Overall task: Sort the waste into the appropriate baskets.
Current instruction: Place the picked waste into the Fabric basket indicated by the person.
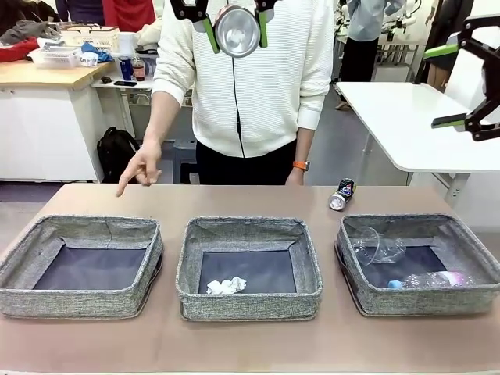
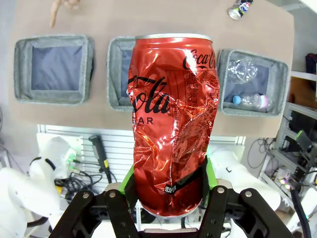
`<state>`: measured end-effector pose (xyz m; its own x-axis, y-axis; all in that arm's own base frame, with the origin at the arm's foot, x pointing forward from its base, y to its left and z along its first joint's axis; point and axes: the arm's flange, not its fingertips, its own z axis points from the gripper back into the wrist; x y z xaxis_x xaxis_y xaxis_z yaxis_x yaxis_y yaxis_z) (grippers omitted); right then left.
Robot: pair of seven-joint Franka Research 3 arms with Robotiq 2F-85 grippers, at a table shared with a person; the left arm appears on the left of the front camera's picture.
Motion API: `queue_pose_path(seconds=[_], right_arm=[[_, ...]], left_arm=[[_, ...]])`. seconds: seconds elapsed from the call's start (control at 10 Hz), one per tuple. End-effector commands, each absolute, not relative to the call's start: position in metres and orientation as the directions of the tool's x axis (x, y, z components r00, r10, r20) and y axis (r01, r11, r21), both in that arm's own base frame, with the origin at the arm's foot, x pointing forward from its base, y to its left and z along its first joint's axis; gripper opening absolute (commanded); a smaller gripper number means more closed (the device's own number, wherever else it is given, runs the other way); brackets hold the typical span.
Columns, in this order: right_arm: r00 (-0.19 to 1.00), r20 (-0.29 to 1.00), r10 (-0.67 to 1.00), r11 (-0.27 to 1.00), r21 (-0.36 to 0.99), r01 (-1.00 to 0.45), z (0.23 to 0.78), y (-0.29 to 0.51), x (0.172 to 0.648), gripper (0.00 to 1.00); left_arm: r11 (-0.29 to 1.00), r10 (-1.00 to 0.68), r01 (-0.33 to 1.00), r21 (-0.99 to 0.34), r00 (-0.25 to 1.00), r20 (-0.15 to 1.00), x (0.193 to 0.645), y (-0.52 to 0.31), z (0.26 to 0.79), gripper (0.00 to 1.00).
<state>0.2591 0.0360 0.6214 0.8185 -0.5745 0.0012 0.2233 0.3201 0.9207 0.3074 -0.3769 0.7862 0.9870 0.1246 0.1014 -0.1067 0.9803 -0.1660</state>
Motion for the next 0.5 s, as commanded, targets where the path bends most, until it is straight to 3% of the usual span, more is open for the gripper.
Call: queue_pose_path(seconds=[0.0,0.4], right_arm=[[0.828,0.010,-0.560,0.313,0.928,0.200,0.6227,0.0348,0.2628,1.00],[0.828,0.010,-0.560,0.313,0.928,0.200,0.6227,0.0348,0.2628,1.00]], left_arm=[[0.978,0.142,-0.122,-0.169,0.983,0.113,0.3052,-0.3746,0.7859,0.57],[0.978,0.142,-0.122,-0.169,0.983,0.113,0.3052,-0.3746,0.7859,0.57]])
